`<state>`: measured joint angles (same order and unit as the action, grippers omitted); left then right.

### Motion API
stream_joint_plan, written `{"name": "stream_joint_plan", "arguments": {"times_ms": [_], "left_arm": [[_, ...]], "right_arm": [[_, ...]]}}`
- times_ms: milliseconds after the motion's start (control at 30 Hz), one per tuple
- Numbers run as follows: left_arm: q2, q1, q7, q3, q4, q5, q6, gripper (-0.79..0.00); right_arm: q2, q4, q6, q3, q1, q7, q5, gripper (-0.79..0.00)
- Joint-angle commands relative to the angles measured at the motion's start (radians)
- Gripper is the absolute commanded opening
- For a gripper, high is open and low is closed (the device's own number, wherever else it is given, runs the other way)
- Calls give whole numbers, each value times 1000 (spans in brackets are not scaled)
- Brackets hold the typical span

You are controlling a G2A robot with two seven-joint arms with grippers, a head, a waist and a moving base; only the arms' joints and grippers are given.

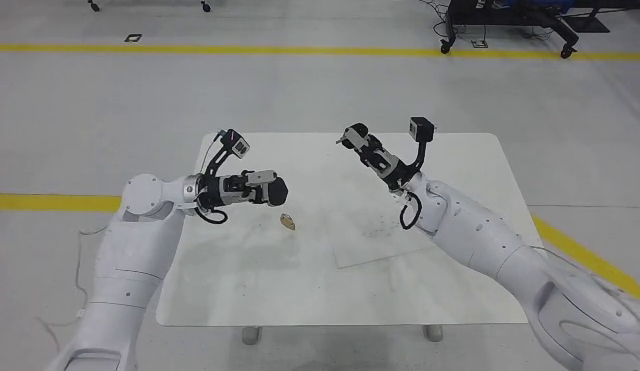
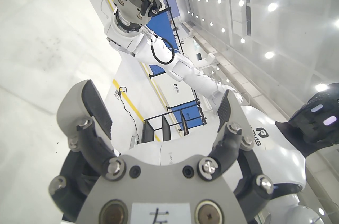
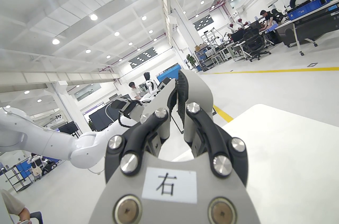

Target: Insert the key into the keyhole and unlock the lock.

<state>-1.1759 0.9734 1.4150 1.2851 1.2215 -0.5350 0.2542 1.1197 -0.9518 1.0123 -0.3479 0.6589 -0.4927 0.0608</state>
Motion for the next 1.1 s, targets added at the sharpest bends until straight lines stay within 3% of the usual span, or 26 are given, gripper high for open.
{"name": "stream_joint_plan", "arguments": {"times_ms": [0,100,233,367,567,667,1067], "left_arm": [[9,24,-56,20,31,92,68,0],[21,89,-197,53,146,264,170,0],[27,166,-291,61,253,322,172,0],[29,173,-286,49,256,299,134,-271],[33,170,-320,50,257,295,129,-323],[35,167,-332,49,253,294,112,-376],[39,155,-388,18,251,342,49,-339]], "right_arm": [[2,-16,-5,4,14,28,-14,-785],[15,-41,-44,17,47,169,-198,-785],[40,-58,-89,28,51,424,-496,-785],[68,-38,-115,22,46,622,-686,-785],[112,11,-150,9,50,838,-845,-785],[135,40,-158,-1,48,910,-886,-785],[211,142,-112,-58,50,1023,-925,-785]]}}
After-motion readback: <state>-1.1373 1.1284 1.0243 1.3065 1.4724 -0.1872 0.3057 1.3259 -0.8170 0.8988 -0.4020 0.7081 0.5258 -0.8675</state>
